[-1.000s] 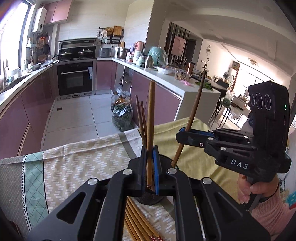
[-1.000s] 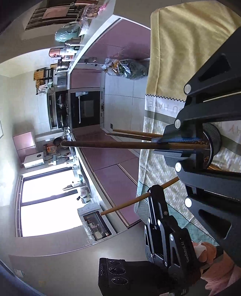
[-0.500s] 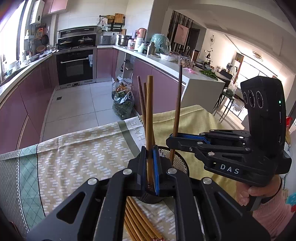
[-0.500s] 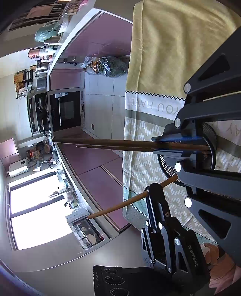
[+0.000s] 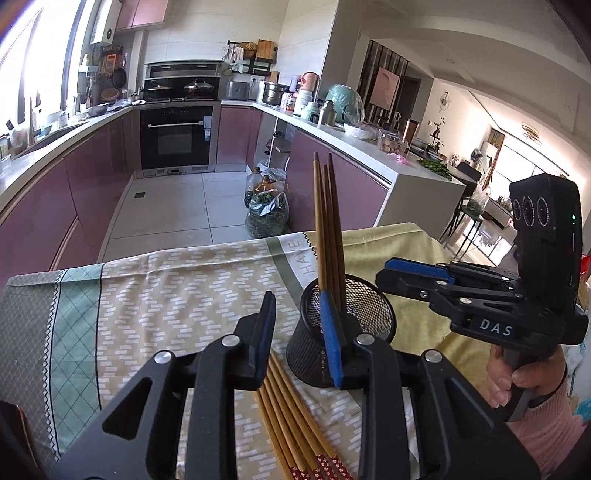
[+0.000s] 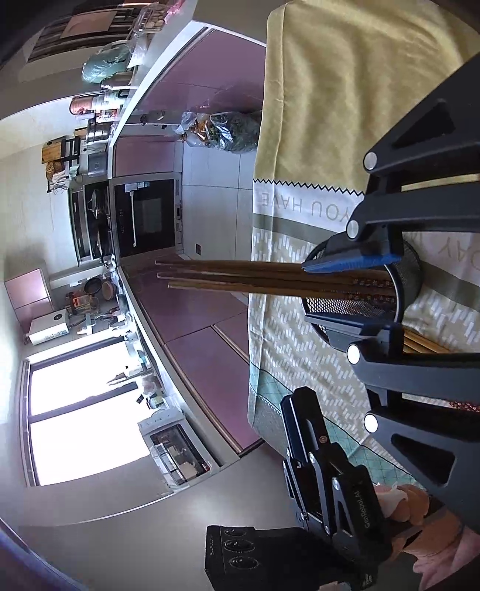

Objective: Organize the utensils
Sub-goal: 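Open both grippers over the cup and pull them back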

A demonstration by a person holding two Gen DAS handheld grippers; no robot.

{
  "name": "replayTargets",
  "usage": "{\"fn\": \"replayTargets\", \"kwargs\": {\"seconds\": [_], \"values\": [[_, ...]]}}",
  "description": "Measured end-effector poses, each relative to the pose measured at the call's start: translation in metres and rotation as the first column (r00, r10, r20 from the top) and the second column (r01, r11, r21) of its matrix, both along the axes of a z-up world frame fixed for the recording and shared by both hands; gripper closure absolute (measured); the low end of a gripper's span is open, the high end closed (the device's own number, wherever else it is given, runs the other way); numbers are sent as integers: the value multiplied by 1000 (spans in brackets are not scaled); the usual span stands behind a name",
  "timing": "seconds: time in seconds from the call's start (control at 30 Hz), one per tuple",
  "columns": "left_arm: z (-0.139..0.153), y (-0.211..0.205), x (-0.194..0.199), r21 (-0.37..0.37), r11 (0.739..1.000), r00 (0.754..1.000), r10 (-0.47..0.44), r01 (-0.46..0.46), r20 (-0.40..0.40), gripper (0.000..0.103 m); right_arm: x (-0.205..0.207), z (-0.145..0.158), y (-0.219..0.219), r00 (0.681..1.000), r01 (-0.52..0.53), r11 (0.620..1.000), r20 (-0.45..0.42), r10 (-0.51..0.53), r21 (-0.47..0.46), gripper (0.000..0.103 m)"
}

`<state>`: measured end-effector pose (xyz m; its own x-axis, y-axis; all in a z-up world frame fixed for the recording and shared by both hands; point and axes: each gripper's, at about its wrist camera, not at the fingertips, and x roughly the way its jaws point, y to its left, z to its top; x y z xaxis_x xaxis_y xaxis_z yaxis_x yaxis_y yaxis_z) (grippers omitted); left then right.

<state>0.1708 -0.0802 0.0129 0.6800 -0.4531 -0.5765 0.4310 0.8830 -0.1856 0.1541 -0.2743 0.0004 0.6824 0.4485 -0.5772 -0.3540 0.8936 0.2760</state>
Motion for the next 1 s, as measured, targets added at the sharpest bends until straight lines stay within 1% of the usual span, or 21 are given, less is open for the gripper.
{"fn": "replayTargets", "kwargs": {"seconds": [0.13,0.17,0.23,0.33,0.43,0.6,0.77,1.0], "values": [[-4,21,-19,-3,1000,999,27,-27,25,68,-29,6,9,997,-59,998,44,59,3,72],[-6,25,-22,0,1000,999,31,-31,25,67,-36,4,12,996,-74,997,46,74,1,71],[-13,32,-30,16,999,999,39,-39,19,65,-46,-2,20,994,-104,995,35,105,-5,70],[-28,41,-39,35,998,999,52,-51,-9,64,-55,-18,32,992,-129,992,-2,128,-20,70],[-47,48,-46,48,997,997,55,-52,-49,64,-58,-39,40,989,-139,990,-55,138,-17,70],[-75,53,-55,61,997,992,61,-55,-113,64,-58,-68,51,983,-127,991,-135,123,-27,70],[-100,52,-63,71,996,985,64,-54,-161,63,-62,-84,59,979,-120,992,-169,110,-48,70],[-115,46,-67,78,996,978,51,-36,-200,62,-64,-95,63,976,-108,992,-195,92,-71,70]]}}
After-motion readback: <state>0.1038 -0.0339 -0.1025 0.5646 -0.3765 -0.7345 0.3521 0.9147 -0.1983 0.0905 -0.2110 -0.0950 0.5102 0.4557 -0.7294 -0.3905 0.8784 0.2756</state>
